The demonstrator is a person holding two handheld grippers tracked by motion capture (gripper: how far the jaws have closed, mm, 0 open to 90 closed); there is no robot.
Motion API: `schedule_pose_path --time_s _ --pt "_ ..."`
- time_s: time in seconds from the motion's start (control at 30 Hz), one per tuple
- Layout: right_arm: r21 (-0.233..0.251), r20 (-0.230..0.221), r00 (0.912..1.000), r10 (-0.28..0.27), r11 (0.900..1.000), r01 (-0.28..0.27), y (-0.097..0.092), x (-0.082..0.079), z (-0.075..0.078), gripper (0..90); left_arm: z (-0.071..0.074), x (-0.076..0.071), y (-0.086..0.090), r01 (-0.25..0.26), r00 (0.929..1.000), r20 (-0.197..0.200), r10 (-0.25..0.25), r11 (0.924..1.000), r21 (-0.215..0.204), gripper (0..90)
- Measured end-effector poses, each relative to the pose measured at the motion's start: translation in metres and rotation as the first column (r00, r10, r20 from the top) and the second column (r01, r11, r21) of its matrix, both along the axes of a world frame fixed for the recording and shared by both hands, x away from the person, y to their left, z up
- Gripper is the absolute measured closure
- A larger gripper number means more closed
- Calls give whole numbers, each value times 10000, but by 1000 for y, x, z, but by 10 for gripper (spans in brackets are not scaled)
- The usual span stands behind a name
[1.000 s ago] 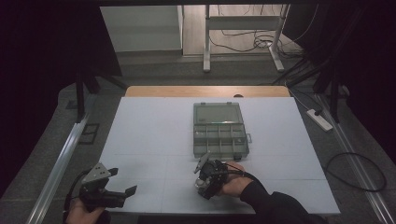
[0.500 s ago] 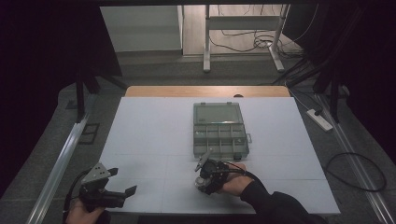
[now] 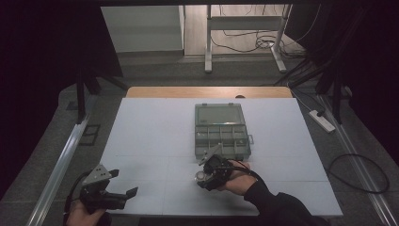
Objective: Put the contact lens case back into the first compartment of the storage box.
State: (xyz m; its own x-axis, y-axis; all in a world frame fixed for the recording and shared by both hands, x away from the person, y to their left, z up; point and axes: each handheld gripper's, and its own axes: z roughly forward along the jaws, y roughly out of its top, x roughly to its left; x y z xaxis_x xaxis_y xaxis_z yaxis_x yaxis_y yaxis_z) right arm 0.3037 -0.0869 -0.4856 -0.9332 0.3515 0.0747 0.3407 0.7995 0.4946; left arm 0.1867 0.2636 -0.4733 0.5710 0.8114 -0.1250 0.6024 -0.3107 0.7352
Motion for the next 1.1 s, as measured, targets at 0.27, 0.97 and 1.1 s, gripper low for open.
schedule_pose_path --time_s 0.27,0.97,1.1 --pt "227 -58 9997 -241 9995 242 0 5 6 463 0 0 0 -14 10000 -2 14 10000 9 43" --pt "673 512 9823 -1800 9820 1764 3 35 21 475 0 0 0 -25 10000 -15 25 10000 5 43" --pt "707 610 9781 -1990 9783 1946 5 40 22 477 0 0 0 -27 10000 -23 27 10000 -6 43"
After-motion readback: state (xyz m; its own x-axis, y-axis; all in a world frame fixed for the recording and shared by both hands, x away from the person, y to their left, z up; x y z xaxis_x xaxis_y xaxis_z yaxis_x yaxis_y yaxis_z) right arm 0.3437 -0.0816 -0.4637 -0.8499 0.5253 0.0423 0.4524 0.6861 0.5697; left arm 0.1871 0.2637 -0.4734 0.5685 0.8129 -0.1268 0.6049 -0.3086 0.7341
